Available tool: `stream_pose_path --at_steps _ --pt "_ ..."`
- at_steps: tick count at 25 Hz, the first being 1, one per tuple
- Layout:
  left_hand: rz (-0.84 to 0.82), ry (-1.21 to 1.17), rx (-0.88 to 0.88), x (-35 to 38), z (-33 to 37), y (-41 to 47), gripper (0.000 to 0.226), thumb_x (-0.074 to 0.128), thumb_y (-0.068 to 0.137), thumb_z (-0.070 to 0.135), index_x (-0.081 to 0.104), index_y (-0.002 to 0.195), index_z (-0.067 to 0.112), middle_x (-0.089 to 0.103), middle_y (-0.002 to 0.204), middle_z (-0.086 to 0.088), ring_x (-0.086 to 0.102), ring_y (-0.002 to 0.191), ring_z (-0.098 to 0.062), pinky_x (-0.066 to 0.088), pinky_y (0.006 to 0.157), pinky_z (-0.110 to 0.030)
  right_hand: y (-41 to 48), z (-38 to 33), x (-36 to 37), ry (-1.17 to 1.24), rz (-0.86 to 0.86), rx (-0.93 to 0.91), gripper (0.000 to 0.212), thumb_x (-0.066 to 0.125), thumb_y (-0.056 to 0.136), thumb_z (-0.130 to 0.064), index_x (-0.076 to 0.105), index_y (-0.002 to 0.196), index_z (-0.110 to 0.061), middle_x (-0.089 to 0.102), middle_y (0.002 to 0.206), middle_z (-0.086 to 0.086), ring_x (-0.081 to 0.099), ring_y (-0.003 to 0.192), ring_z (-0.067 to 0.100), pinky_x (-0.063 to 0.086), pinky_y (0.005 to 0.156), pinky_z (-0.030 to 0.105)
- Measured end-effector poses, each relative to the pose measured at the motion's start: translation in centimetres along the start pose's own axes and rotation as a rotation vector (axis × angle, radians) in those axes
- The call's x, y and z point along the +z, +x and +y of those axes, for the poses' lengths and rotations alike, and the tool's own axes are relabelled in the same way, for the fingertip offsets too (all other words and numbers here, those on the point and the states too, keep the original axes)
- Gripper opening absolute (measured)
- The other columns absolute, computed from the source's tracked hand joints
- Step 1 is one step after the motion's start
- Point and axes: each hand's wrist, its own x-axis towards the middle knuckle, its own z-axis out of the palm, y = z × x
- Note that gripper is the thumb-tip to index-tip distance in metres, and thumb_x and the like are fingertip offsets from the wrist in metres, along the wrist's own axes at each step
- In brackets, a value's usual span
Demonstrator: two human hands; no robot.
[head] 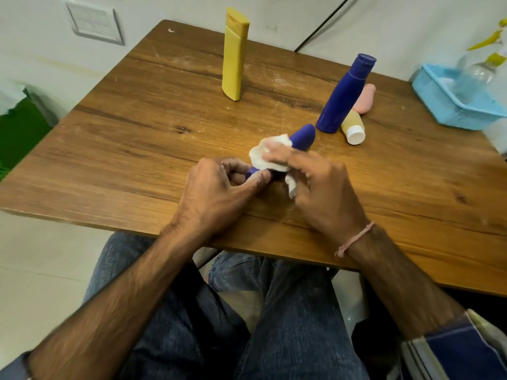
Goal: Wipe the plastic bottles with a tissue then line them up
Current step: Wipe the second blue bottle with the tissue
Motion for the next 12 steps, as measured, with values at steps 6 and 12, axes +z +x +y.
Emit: stream_pose_path --at_steps 6,12 --pt "-0.112 -0.254 -0.213 -0.6 0.3 1.0 0.038 0.068 0.092 0.039 0.077 0.075 0.006 0.07 0.063 -0.021 0.029 0.035 -0.011 0.019 0.04 -0.014 1.8 0.7 0.3 0.063 0.13 0.21 0.056 0.048 0.09 0.014 0.056 0.139 -0.015 0.054 0.146 -0.002 0.045 0.132 0.0 0.037 0.111 0.014" --pt "-0.248 -0.421 -0.316 -1.3 0.8 1.8 0.029 0.06 0.099 0.025 0.062 0.086 0.0 0.075 0.073 -0.014 0.028 0.03 -0.006 0.023 0.03 -0.01 -0.6 0.8 1.9 -0.132 0.103 0.041 0.07 0.054 0.082 0.017 0.051 0.144 -0.016 0.053 0.147 -0.002 0.065 0.104 0.028 0.054 0.093 0.039"
